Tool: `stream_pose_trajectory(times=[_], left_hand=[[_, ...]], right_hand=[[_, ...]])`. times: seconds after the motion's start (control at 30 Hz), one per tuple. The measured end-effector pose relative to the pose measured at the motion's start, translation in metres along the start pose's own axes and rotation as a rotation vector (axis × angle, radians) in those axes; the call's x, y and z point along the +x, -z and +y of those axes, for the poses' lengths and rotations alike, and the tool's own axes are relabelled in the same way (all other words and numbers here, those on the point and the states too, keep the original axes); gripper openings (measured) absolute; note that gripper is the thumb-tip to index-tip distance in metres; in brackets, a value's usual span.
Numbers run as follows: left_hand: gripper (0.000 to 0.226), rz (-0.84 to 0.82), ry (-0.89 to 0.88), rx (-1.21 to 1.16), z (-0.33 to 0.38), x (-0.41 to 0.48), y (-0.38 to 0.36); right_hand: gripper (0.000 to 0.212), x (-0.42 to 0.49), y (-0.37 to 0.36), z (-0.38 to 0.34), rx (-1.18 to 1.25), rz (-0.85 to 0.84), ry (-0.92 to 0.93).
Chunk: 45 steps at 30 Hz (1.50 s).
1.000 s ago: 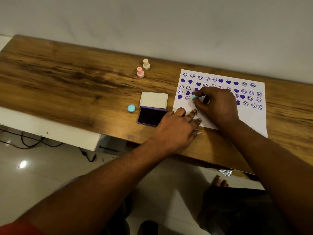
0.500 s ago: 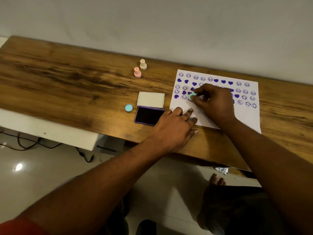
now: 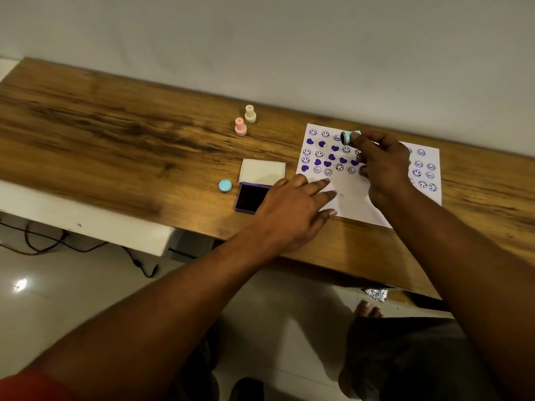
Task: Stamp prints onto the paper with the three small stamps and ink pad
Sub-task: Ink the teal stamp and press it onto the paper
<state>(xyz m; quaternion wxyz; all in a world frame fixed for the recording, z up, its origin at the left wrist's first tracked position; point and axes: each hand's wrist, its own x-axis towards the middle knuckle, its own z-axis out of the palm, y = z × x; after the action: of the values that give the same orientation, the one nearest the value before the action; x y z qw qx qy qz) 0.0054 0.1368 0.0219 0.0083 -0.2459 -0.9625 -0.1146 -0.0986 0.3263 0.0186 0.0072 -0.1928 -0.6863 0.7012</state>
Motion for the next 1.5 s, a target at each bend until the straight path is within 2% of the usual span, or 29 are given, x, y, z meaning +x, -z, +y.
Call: stream_pose_trajectory(times=[0.17,0.3,0.4,0.57,0.73,0.93,1.5], left_hand=[[0.045,0.196,0.109,-0.134,-0.040,-0.012,0.017],[0.039,0.312,0.288,-0.216,-0.088,-0.030,0.028],[0.036,0.343,0.400,-0.251,-0.125,-0.049,0.030],[0.040,0.257,0.562,-0.418,-0.166,-0.076,0.024],[0.058,0.184,0.555,-0.442,-0.184,-0.094,0.026],[0.061,0.156,0.527,-0.303,-0.175,-0.093,0.025],[0.056,0.172,0.509,-0.245,-0.168,-0.082,0.018]], right_hand=[[0.034,-0.007,-0.017,-0.005,-0.034,-0.037,-0.006],[0.034,-0.016,-0.042,-0.007,-0.112,-0.085,0.025],[0.029,-0.031,-0.064,-0.006,-0.175,-0.204,0.153],[0.023,-0.065,-0.114,0.005,-0.456,-0.456,0.429],[0.022,-0.088,-0.149,0.016,-0.643,-0.557,0.636],[0.023,-0.094,-0.157,0.019,-0.854,-0.615,0.771],[0.020,-0.087,-0.150,0.028,-0.908,-0.643,0.888]])
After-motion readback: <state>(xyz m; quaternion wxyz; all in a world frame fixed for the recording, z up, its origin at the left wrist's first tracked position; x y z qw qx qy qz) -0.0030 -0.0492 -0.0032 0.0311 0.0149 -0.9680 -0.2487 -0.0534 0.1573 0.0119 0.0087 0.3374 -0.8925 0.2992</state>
